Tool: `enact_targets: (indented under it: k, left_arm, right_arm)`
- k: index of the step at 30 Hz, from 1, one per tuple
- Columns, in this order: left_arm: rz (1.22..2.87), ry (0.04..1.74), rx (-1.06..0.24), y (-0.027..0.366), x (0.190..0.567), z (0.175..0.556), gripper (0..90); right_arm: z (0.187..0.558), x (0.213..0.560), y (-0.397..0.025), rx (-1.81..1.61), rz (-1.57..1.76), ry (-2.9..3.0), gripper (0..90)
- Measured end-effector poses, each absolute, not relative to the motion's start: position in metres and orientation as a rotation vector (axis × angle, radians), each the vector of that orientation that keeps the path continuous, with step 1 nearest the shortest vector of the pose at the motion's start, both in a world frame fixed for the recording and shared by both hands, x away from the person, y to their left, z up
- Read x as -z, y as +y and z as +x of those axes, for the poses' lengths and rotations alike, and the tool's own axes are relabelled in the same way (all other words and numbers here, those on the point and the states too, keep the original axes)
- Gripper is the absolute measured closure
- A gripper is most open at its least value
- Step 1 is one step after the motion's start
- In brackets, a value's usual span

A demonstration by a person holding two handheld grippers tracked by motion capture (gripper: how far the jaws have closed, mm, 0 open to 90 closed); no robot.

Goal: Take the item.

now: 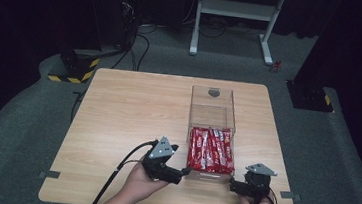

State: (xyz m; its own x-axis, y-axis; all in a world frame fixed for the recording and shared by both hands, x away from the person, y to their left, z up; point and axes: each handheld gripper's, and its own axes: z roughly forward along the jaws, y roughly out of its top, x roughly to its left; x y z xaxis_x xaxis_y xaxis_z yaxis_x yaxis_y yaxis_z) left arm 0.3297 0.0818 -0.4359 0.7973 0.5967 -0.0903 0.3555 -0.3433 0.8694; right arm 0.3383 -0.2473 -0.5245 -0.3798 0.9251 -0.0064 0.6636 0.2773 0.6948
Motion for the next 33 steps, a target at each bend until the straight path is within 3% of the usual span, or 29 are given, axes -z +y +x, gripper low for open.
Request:
enact_targets:
  k: [18, 28, 33]
  left_arm:
    - [1.976, 0.705, -0.299, 0.059, 0.435, 0.338, 19.0]
    - [1.989, 0.703, -0.301, 0.049, 0.439, 0.341, 30.7]
    - [1.981, 0.723, -0.323, 0.047, 0.442, 0.345, 41.0]
  right_arm:
    - [0.338, 0.525, -0.247, -0.861, 1.43, 2.143, 8.1]
    - [0.338, 0.525, -0.247, -0.861, 1.429, 2.145, 8.1]
    - [0.338, 0.525, -0.247, -0.861, 1.425, 2.146, 8.1]
